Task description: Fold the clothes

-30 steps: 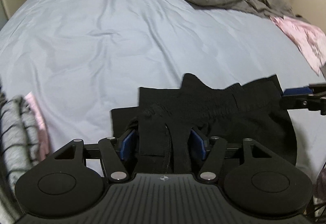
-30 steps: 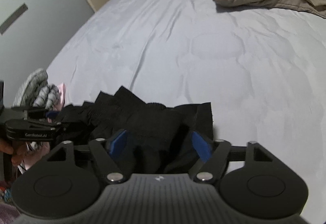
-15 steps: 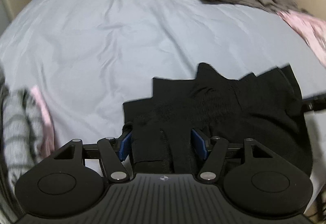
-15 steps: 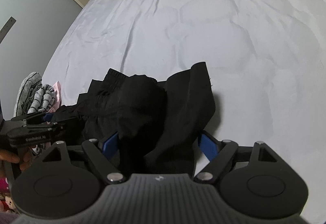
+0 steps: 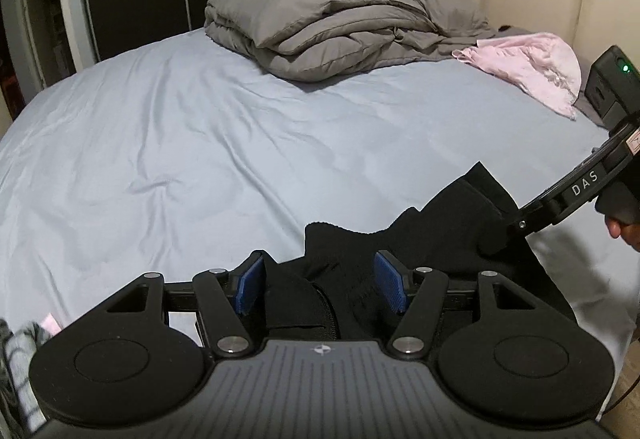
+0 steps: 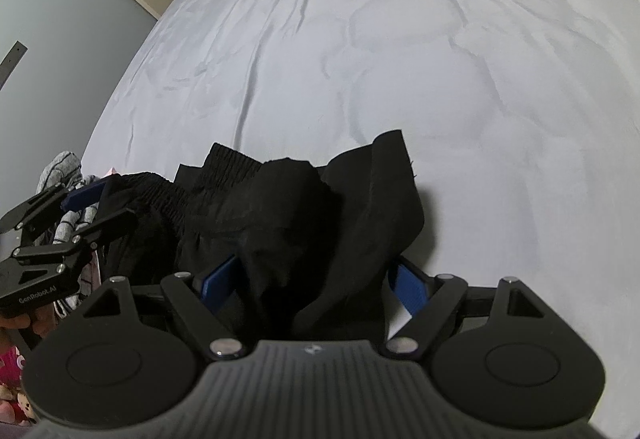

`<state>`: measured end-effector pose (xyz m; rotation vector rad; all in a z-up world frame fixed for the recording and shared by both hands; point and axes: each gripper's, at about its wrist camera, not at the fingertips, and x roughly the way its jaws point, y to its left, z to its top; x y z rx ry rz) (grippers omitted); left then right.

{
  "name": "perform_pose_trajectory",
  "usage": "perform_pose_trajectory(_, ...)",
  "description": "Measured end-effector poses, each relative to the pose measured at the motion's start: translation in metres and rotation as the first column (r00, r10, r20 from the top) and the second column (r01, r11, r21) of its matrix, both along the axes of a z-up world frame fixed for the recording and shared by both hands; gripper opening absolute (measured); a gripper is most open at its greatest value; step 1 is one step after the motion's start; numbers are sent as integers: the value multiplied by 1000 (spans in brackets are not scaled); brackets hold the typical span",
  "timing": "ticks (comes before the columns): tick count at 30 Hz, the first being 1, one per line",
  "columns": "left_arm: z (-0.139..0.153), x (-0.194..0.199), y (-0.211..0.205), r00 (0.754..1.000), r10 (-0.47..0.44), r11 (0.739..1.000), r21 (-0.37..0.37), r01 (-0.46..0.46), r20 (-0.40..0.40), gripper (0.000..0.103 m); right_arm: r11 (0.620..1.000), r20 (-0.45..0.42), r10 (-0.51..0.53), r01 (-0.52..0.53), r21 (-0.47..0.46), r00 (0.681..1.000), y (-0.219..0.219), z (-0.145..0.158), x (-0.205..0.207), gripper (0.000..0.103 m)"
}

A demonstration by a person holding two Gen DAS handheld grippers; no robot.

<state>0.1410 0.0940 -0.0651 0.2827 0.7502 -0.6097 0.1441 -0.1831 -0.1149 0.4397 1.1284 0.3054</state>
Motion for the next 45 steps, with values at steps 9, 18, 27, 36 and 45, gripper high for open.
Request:
perform_pose_trajectory(9, -5, 16, 14, 979, 110, 993, 72, -98, -175, 59, 997, 192, 6, 9, -79, 981, 4, 38, -4, 77)
perform_pose_trajectory(18, 0, 28, 69, 904, 303, 937, -78, -340, -302, 65, 998, 112, -44, 49, -47, 993, 0, 32, 4, 85)
perform_pose_trajectory(27, -34, 37, 75, 847, 329, 913, -90, -399, -417, 69, 1000, 6, -21, 21, 2, 1000, -1, 6, 2, 87)
perform_pose_trajectory(36, -56, 41, 70, 841, 351, 911, -58, -409, -412, 72, 1000, -20, 2, -2, 0, 1000, 4, -11, 9, 87)
perform_pose_trajectory(45, -67, 31, 63, 853, 359, 907, -75, -415, -379, 72, 1000, -24, 2, -2, -7, 1000, 8, -24, 10, 88)
